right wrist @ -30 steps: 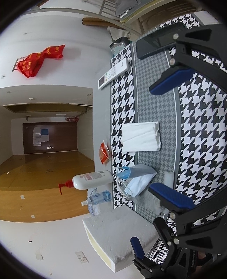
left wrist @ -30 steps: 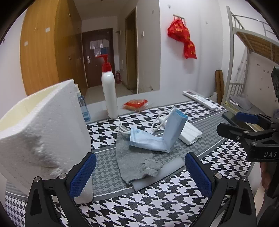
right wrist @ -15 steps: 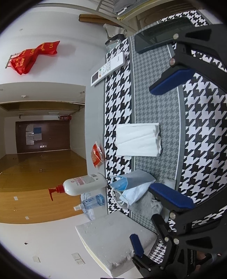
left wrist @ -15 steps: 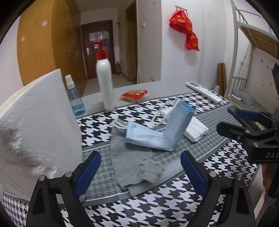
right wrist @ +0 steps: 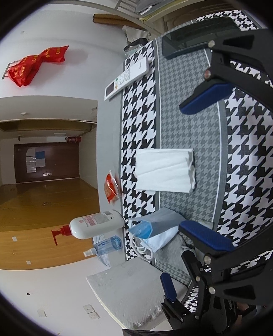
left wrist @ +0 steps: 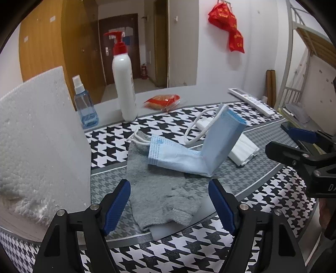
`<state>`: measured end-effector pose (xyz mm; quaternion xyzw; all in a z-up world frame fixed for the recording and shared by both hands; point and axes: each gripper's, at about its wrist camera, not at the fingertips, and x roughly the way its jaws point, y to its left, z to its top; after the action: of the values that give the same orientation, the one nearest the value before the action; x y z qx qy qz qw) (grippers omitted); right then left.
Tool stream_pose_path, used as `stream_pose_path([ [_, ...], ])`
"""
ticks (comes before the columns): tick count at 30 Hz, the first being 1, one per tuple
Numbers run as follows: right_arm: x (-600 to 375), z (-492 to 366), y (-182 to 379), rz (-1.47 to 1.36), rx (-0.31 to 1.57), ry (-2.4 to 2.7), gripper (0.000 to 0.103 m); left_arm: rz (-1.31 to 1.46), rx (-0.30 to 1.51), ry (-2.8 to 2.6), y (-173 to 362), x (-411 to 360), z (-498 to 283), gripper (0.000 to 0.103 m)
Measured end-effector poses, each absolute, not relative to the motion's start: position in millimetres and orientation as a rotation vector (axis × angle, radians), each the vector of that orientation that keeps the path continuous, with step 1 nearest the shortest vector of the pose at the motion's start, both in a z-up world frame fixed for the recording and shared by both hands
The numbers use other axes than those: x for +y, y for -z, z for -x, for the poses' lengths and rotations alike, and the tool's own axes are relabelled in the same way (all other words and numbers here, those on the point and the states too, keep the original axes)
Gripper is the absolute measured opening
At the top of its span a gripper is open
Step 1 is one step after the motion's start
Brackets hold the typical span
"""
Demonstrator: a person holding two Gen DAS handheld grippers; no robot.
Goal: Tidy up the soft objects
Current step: 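Move the left tool to the grey sock while the right tool approaches the white tissues, then close the left tool on the grey sock while the right tool grasps the white tissues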
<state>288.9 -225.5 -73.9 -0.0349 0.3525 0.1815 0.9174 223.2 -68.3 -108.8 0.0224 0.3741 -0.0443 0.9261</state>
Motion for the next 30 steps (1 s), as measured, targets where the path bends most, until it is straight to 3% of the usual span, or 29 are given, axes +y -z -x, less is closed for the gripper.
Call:
stream_pose_path([
  [5,-223,-291,75,0.081,0.731,-0.382,0.102,-0.034,0.785,0.080,112,-65,-228,0.076],
  [18,-215,-309,86,0.118,0.782,-0.383,0.102,-0.016,0.855,0.092,123,-63,-239,0.059],
  [20,-214,-311,87,0.119,0.787,-0.387,0.102,-0.012,0.859,0.092,124,-62,-241,0.055],
  [22,-212,-312,88,0.126,0.791,-0.392,0.102,-0.005,0.869,0.097,125,-61,-243,0.044],
  [30,-205,-319,91,0.146,0.810,-0.406,0.102,0.021,0.900,0.111,131,-55,-247,0.024],
])
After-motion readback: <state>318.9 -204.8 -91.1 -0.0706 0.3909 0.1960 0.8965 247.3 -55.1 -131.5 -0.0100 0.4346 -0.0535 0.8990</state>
